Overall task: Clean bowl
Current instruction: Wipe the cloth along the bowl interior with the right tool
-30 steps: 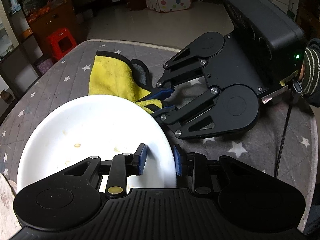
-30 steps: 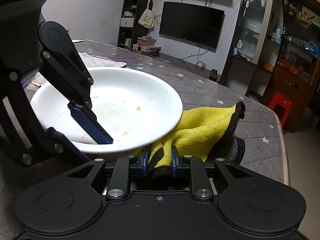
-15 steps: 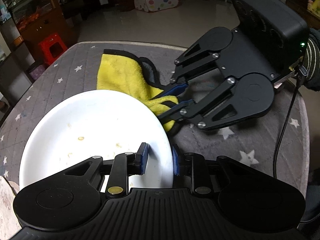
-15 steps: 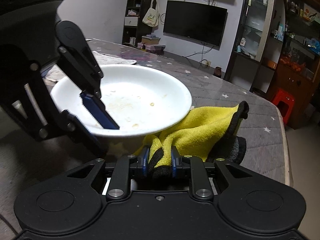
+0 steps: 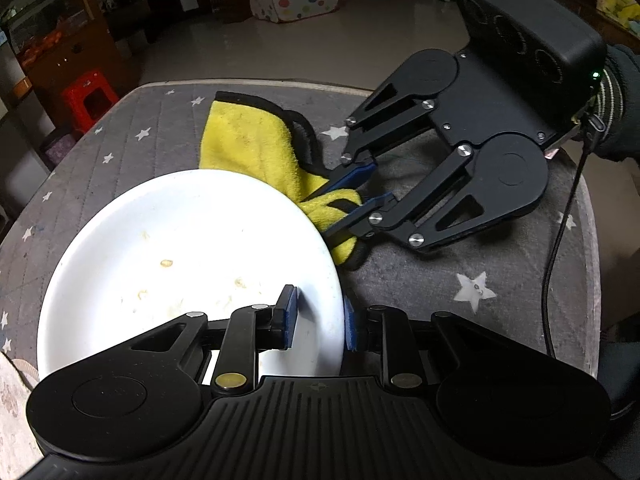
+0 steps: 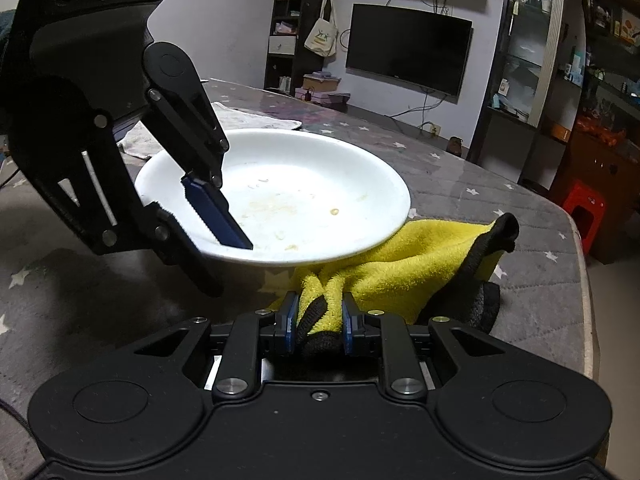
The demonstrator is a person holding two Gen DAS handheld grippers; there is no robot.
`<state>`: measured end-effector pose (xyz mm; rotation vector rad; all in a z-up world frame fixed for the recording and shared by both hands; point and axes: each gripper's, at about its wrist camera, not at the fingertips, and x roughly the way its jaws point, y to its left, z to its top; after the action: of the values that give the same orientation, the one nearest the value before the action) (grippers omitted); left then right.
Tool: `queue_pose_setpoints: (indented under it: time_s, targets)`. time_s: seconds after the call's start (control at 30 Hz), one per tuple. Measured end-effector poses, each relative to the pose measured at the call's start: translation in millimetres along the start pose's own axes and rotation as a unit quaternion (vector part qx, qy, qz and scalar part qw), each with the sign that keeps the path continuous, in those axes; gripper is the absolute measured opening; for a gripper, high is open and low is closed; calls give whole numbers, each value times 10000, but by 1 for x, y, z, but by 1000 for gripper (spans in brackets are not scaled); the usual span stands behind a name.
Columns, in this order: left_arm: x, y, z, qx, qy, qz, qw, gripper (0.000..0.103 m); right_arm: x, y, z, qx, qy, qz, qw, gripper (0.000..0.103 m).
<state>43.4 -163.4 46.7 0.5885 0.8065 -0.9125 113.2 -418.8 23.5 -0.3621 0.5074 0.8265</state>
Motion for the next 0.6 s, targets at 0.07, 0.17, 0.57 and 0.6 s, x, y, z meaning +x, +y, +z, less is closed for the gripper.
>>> queue_pose_setpoints:
  time_s: [0.07,0.17,0.57,0.6]
  targets:
    - [2,0,1,11,4,-2,10000,24,4,-2,2,-28,-21,-1,10000,23]
    - [4,1,1,21,5,-3,10000,24,9,-5,4,-29,-48,-39,10000,24]
    - [10,-3,0,-1,8,1,10000,25,25,-24,10,-6,-87,-299,9995,24]
    - [9,-4,0,-9,12,4,10000,25,26,-26,11,-5,-83,-320,9995,24]
